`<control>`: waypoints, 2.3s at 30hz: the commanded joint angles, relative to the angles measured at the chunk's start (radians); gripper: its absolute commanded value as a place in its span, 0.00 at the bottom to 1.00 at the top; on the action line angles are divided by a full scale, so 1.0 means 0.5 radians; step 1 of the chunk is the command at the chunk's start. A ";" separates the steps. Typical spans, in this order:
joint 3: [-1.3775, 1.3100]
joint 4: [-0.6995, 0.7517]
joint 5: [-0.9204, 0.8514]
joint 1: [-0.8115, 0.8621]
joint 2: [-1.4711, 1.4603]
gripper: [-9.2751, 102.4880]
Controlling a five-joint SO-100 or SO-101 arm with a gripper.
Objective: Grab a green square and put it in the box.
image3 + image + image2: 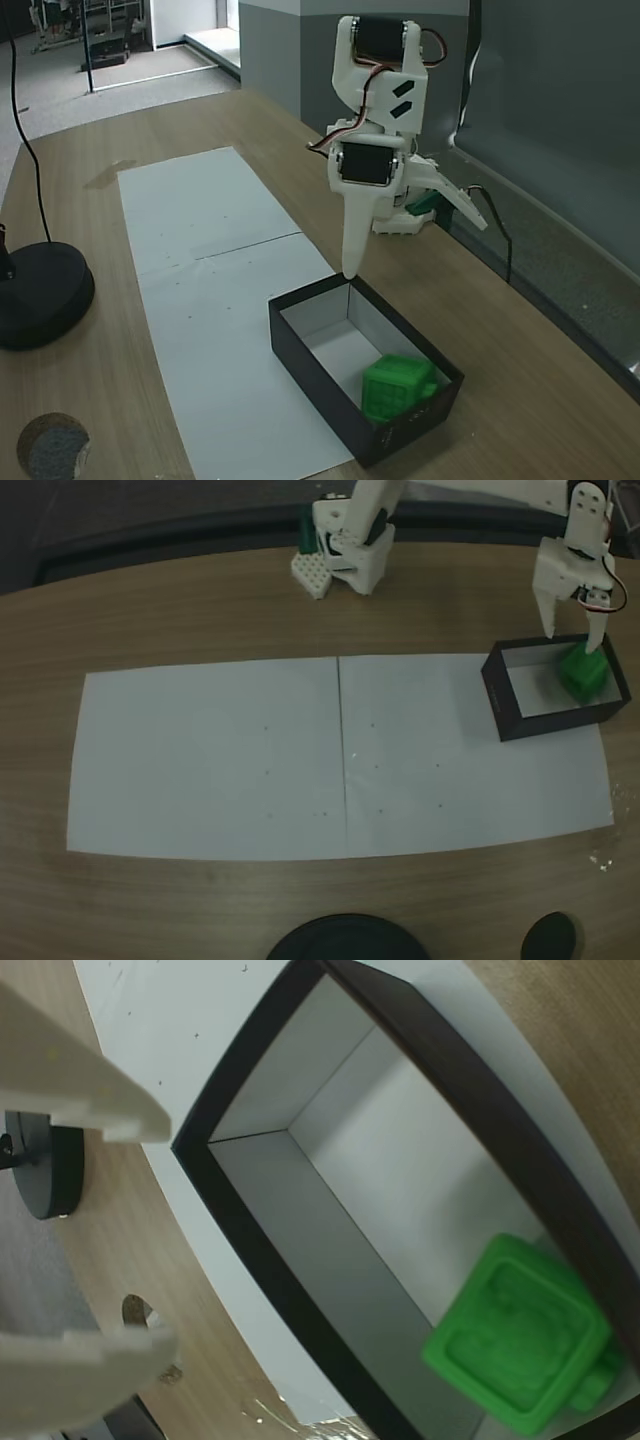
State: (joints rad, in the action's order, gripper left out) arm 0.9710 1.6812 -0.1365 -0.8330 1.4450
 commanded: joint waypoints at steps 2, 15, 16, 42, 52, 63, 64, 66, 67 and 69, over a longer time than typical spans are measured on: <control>-0.245 0.043 0.046 0.328 0.460 0.11; 0.911 -0.071 0.365 1.911 2.418 0.09; 1.083 -0.138 0.359 2.000 2.586 0.09; 3.994 -1.878 0.071 2.335 4.059 0.09; 4.151 -1.546 0.071 1.921 4.059 0.09; 4.175 -1.221 0.071 1.690 4.059 0.08; 4.169 -1.187 0.071 1.690 4.059 0.08; 4.142 -1.098 0.071 1.690 4.059 0.08; 4.123 -1.015 0.071 1.690 4.059 0.08; 4.077 -0.847 0.071 1.690 4.059 0.08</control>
State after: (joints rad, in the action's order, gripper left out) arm 3.0787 1.1873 -0.1058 0.0092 3.4515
